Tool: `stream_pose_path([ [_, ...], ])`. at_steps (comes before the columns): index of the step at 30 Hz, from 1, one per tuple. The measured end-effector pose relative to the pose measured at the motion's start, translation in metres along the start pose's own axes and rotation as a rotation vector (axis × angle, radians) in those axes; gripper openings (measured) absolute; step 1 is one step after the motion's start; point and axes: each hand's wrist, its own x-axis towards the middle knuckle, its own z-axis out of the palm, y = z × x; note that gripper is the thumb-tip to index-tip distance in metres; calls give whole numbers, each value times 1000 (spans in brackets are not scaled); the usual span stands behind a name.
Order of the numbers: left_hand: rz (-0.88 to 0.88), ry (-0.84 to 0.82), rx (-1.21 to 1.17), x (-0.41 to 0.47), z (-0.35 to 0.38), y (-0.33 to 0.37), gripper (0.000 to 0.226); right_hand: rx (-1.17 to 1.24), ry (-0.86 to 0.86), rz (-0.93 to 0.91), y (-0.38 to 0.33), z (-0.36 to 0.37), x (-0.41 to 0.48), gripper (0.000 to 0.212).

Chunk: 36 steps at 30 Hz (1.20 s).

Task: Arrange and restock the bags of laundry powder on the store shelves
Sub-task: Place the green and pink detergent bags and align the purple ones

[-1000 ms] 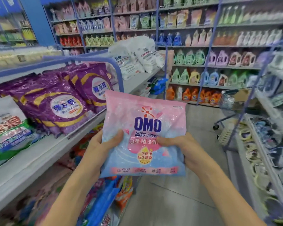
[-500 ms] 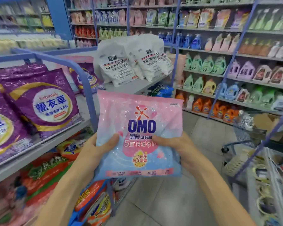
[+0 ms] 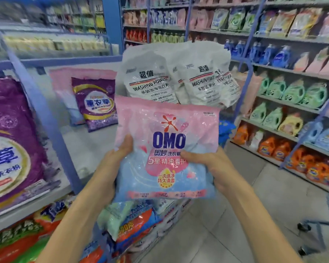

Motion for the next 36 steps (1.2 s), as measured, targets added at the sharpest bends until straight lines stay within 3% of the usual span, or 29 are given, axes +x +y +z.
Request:
stream_pose_path([
  [4, 47, 101, -15, 38, 5, 6, 40, 48, -102, -1, 0, -5, 71, 44],
  [8, 76, 243, -39, 82, 5, 5, 48, 38, -214, 57, 5, -12, 150, 46],
  [11, 81, 331, -51, 112, 13, 6, 55, 7, -291, 124, 2, -15, 201, 69],
  [14, 111, 404, -20, 144, 24, 15, 51, -4, -345, 121, -9, -20, 246, 45],
  [18, 260, 544, 72, 194, 36, 23, 37, -43, -410, 80, -29, -21, 308, 49],
  [20, 321, 555, 86, 219, 43, 24, 34, -92, -393, 41, -37, -21, 337, 52],
  [26, 311, 616, 18, 285, 53, 19, 18, -156, -295, -44, -39, -28, 401, 20],
  [34, 323, 691, 43, 294, 32, 21, 21, -271, -120, -143, -16, -20, 415, 21],
  [36, 390, 787, 114, 284, 16, 28, 21, -367, -48, -225, -14, -19, 411, 24],
])
